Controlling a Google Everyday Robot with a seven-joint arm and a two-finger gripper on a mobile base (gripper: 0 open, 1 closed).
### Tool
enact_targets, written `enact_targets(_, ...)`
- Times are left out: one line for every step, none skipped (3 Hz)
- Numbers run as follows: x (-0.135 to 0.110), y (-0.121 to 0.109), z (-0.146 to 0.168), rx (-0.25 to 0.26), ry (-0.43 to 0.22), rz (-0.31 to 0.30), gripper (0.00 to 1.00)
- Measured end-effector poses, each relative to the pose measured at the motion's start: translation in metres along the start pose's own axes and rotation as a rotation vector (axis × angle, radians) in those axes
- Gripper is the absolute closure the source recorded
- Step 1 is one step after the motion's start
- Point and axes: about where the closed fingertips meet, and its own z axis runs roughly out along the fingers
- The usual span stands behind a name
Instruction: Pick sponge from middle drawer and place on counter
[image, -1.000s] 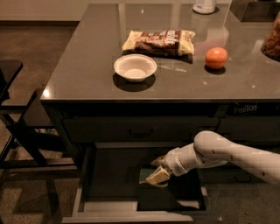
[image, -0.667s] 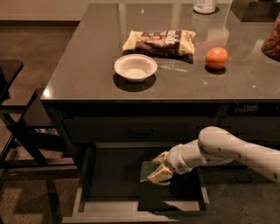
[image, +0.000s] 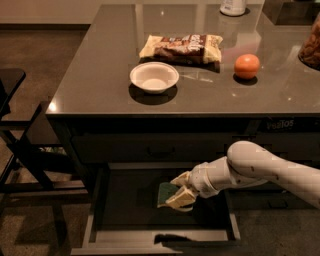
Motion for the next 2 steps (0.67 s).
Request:
enact_targets(-0.033, 0.028, -0.013, -0.017, -0.012, -0.042, 1.00)
enact_targets(-0.072, 0.056, -0.025, -0.036, -0.016, -0.107, 1.00)
